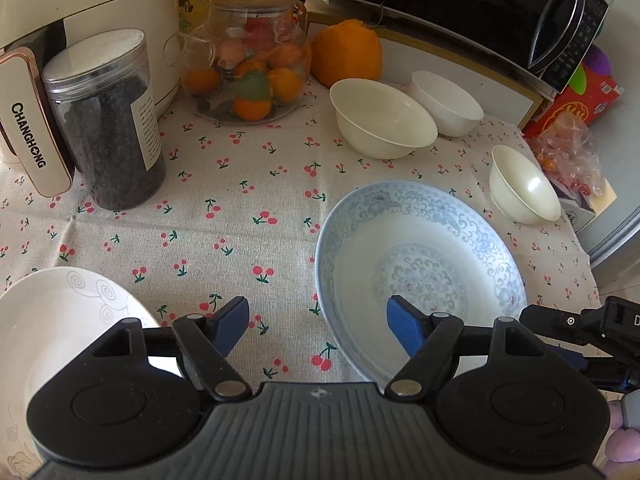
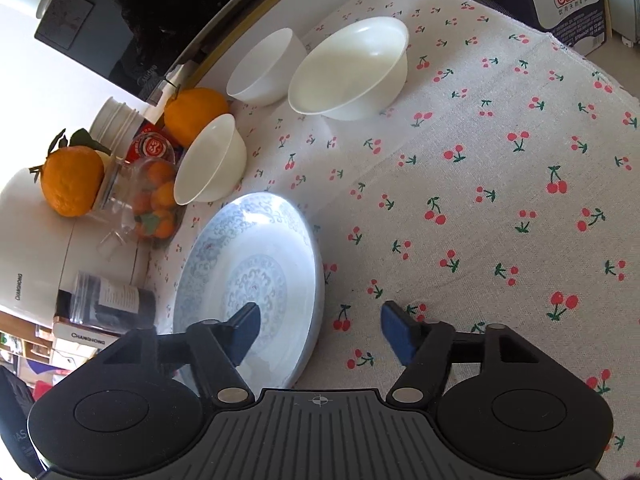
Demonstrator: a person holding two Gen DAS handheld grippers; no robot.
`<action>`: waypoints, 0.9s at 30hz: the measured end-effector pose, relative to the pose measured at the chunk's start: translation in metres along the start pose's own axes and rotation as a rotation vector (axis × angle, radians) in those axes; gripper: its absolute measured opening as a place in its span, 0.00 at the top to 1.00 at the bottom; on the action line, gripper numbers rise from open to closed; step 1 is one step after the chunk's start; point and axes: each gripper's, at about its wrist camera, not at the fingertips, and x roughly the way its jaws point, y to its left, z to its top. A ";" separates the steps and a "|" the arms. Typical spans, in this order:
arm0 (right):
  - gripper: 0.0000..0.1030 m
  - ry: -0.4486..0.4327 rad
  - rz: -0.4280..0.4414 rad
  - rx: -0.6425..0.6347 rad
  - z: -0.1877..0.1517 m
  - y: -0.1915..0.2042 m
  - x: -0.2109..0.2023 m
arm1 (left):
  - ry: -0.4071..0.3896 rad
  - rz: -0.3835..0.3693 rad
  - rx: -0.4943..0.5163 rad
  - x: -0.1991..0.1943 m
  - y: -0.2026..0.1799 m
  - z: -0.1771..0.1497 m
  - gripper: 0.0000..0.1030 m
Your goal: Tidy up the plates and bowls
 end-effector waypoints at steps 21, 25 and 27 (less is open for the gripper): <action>0.12 0.039 -0.071 -0.318 -0.045 0.035 -0.050 | 0.040 0.014 0.161 -0.068 -0.007 -0.049 0.01; 0.12 0.048 -0.073 -0.405 -0.060 0.042 -0.053 | 0.044 -0.023 0.156 -0.079 -0.003 -0.064 0.01; 0.11 0.047 -0.089 -0.463 -0.069 0.044 -0.053 | 0.050 -0.038 0.157 -0.081 -0.001 -0.070 0.01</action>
